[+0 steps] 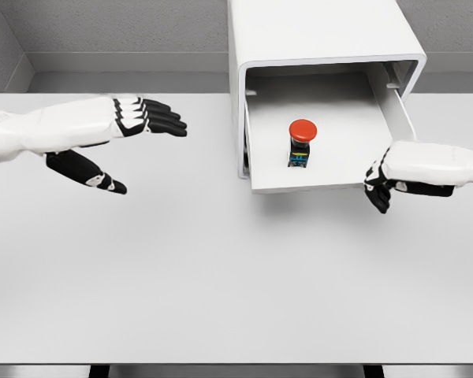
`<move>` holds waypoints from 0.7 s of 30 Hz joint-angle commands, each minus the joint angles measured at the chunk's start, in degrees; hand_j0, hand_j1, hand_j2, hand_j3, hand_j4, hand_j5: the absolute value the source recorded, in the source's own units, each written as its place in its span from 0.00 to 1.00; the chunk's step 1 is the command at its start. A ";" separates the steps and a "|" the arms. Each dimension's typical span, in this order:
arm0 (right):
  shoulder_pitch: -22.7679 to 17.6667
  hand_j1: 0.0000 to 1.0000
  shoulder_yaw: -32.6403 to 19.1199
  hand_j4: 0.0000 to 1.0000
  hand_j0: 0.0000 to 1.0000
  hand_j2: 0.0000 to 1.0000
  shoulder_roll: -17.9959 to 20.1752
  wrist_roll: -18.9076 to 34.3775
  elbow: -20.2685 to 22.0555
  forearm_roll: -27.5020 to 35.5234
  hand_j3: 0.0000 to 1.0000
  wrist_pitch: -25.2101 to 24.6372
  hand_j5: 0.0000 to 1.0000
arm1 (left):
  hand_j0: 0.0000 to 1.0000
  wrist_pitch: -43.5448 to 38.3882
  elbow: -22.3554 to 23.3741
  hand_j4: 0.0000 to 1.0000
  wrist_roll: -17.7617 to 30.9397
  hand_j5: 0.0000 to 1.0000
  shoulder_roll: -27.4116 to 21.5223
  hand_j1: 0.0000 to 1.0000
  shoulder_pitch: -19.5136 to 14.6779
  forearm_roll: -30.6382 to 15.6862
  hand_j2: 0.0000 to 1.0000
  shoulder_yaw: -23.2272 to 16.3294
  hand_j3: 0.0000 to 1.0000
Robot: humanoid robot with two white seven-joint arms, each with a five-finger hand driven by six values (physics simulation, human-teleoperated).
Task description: Slide open multi-storey tabletop storage cabinets and put open load switch and slide close multi-storey tabletop storage cabinets
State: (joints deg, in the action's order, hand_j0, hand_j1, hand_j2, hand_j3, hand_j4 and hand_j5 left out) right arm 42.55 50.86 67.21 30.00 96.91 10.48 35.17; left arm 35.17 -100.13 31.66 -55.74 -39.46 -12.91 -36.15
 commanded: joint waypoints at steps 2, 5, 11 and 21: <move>-0.63 0.13 0.12 0.13 0.13 0.13 -0.15 -0.11 0.03 0.77 0.13 -0.17 0.13 | 1.00 -0.17 0.02 1.00 -0.02 1.00 1.16 1.00 0.18 -0.44 1.00 -0.32 1.00; -1.07 0.13 0.21 0.13 0.13 0.13 -0.15 -0.82 0.03 0.77 0.13 -0.17 0.13 | 1.00 -0.17 0.02 1.00 -0.02 1.00 1.24 1.00 0.18 -0.44 1.00 -0.41 1.00; -1.25 0.13 1.96 0.13 0.13 0.13 -0.24 -0.64 0.03 0.68 0.13 -0.17 0.13 | 1.00 -0.17 -0.94 1.00 -0.02 1.00 1.77 1.00 0.00 -0.36 1.00 -0.23 1.00; -0.10 0.13 2.58 0.13 0.13 0.13 0.46 -0.82 0.03 0.68 0.13 -0.17 0.13 | 1.00 -0.17 -0.77 1.00 -0.02 1.00 1.33 1.00 0.26 -0.36 1.00 -0.41 1.00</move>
State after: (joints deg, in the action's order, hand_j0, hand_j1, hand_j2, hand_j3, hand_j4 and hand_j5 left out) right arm 42.54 53.26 67.49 29.38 96.96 11.71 34.76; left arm 35.16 -100.90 31.67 -54.35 -39.20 -12.86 -36.45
